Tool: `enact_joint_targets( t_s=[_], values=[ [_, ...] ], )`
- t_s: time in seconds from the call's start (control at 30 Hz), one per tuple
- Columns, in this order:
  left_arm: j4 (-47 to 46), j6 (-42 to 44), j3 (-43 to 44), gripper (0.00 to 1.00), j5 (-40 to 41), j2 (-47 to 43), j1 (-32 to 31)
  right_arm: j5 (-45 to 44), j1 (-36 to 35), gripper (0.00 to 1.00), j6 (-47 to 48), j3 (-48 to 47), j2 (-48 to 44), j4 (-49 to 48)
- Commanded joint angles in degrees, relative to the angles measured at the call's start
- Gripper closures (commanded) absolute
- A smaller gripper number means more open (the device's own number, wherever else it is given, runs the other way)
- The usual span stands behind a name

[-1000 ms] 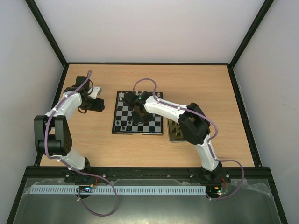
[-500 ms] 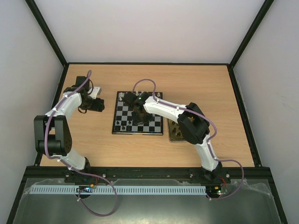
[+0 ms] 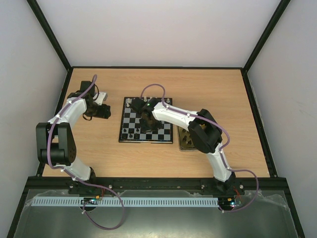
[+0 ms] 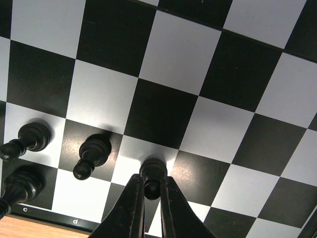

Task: Set up the chess pieces on the board
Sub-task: Place the chess piece on the chessboard.

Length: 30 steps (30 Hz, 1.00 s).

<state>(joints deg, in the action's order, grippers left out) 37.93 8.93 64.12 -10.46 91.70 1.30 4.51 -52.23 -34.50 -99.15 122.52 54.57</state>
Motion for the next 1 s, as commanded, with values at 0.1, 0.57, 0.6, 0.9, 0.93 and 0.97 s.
enact_joint_targets(
  t_s=[0.1,0.57,0.6,0.9,0.93,0.97],
  values=[
    [-0.17,-0.23,0.31,0.27,-0.09,-0.46,0.02,0.8,-0.33,0.93,0.22,-0.69,0.69,-0.49],
    [-0.14,-0.18,-0.08,0.26,0.01,-0.95,0.02,-0.48,-0.45,0.57,0.36,-0.18,0.11,-0.36],
    [-0.06,-0.22,-0.08,0.26,0.0,-0.99,0.03,-0.76,-0.43,0.57,0.33,-0.29,0.15,-0.23],
    [0.1,-0.22,0.12,0.26,0.0,-1.09,0.06,-4.5,-0.33,0.6,0.78,-2.43,-0.37,1.21],
    [0.16,-0.23,0.24,0.26,0.0,-1.09,0.09,-5.16,-0.41,0.6,0.88,-2.74,-0.46,1.5],
    [0.16,-0.23,0.23,0.26,0.0,-1.16,0.03,-5.87,-0.35,0.61,1.0,-3.06,-0.58,1.69]
  ],
)
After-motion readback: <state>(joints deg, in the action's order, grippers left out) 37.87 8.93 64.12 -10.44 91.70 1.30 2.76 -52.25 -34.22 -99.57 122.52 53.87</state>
